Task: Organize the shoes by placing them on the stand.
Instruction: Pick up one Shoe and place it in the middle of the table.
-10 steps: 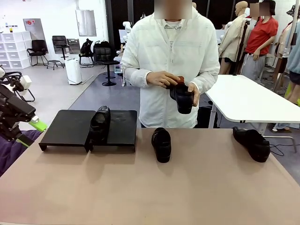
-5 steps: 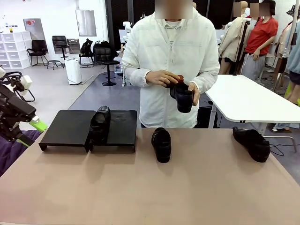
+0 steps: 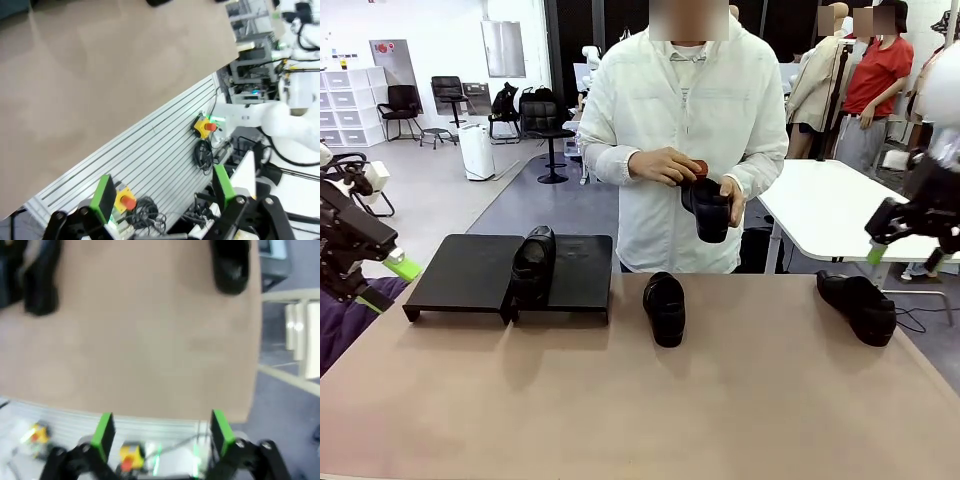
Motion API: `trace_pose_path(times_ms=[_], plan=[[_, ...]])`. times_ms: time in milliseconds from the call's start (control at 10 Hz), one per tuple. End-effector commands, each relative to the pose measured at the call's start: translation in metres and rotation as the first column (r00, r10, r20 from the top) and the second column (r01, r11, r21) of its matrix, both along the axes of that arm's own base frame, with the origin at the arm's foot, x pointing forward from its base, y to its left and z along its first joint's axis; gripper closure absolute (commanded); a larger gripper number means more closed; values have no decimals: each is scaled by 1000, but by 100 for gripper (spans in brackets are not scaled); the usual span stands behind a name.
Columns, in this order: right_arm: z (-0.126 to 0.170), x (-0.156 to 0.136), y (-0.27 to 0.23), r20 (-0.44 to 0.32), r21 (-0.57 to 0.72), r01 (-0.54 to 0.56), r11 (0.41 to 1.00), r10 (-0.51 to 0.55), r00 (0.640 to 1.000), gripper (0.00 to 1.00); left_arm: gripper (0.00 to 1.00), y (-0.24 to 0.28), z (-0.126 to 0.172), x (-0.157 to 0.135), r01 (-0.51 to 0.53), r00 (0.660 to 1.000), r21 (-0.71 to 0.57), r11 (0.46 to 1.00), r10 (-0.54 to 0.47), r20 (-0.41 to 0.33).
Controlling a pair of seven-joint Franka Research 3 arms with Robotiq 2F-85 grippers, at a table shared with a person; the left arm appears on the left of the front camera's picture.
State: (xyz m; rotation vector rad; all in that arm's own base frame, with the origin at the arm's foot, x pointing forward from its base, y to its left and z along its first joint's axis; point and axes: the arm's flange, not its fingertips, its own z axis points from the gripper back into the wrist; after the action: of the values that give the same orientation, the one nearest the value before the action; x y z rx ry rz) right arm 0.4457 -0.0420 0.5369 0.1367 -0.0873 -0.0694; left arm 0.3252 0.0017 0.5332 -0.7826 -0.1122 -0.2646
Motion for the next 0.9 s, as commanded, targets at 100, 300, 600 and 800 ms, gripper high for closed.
trace_pose_path(times_ms=[100, 300, 600, 800], plan=[[-53, 87, -30, 36, -16, 66, 998, -65, 997, 0, 0, 1, 1, 1, 15, 1000, -20, 1000, -15, 12], [-92, 129, -47, 112, 47, 97, 994, -101, 989, 0, 0, 1, 1, 1, 15, 1000, -20, 1000, -15, 12], [-115, 150, -51, 132, 70, 84, 994, -93, 987, 0, 0, 1, 1, 1, 15, 1000, -20, 1000, -15, 12], [-132, 162, -54, 123, 66, 75, 995, -83, 989, 0, 0, 1, 1, 1, 15, 1000, -20, 1000, -15, 12]])
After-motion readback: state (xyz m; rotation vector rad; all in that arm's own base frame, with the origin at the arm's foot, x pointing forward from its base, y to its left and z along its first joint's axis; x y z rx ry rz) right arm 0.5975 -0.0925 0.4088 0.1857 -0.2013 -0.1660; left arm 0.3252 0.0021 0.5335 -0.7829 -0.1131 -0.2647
